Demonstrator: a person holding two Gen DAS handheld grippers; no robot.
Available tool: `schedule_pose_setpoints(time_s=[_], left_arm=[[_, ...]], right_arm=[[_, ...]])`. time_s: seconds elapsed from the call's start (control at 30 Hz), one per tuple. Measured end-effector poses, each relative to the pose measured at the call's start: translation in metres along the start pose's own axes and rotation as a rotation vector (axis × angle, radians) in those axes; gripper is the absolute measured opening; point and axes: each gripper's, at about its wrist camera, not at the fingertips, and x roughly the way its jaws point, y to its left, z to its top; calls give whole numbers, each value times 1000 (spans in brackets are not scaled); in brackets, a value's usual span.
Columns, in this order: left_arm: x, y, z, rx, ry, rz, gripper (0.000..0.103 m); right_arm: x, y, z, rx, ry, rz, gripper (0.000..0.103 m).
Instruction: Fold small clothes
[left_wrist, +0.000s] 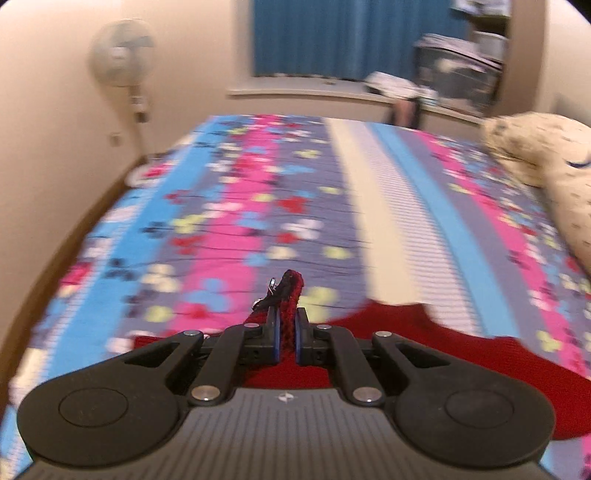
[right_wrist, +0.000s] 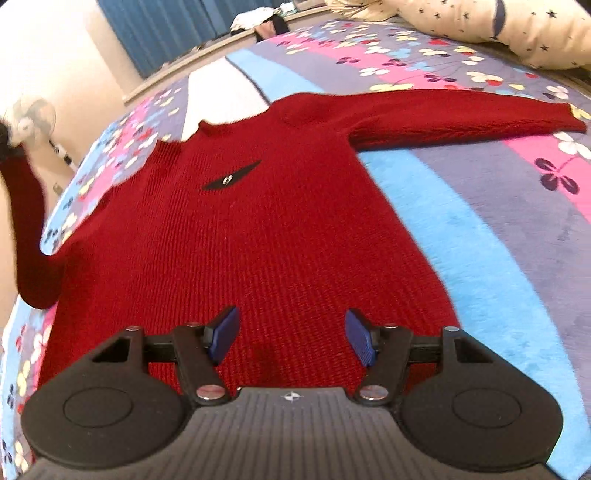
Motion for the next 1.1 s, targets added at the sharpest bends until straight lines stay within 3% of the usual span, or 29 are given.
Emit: schedule_pose_setpoints(time_s=[0.2, 0.23, 0.27, 0.3, 0.33, 0.37, 0.43, 0.5, 0.57, 0.67, 0.73, 0.77, 0.87, 0.97, 1.0, 1.03, 1.07, 1.1], left_arm=[[21, -115, -31, 32, 27, -155, 8], [26, -130, -41, 36, 30, -185, 13], [36, -145, -53, 53, 37, -214, 41], [43, -154, -63, 68, 67, -222, 91], [48, -159, -72, 82, 98, -210, 103], [48, -161, -85, 94, 91, -202, 100], [36, -148, -110, 140, 67, -291, 101], [22, -121, -136, 176, 77, -314, 101], [5, -81, -165, 189, 64, -259, 102], [-23, 2, -212, 179, 66, -92, 102], [-37, 63, -242, 130, 105, 8, 102], [-45, 88, -252, 106, 119, 18, 102], [-53, 154, -288, 7, 204, -30, 102], [-38, 188, -323, -82, 358, -72, 102], [-39, 195, -334, -102, 377, -86, 102], [-45, 193, -339, -86, 341, -83, 102], [-50, 192, -340, -93, 346, -89, 93], [-55, 189, -341, -128, 362, -112, 72]], right_arm=[[-8, -23, 5, 64, -4, 25, 66], [-8, -26, 6, 68, -6, 26, 66], [-7, -29, 8, 71, -6, 23, 66], [-6, -31, 9, 74, -3, 17, 66], [-5, -34, 10, 80, -1, 14, 66], [-5, -37, 10, 90, 3, 14, 66], [-7, -42, 11, 102, 7, 22, 66], [-10, -45, 10, 94, 7, 23, 66], [-13, -48, 9, 66, 11, 37, 66], [-17, -57, 5, 23, 1, -10, 72], [-17, -65, 0, -6, 17, -33, 76], [-14, -69, -2, -16, 43, -35, 76], [-5, -83, -12, -14, 111, -21, 82], [-3, -84, -22, -62, 108, 24, 88], [-3, -81, -24, -90, 115, 25, 88], [-4, -79, -26, -117, 125, 29, 88], [-5, -78, -28, -133, 138, 42, 88], [-7, -79, -30, -134, 153, 60, 85]])
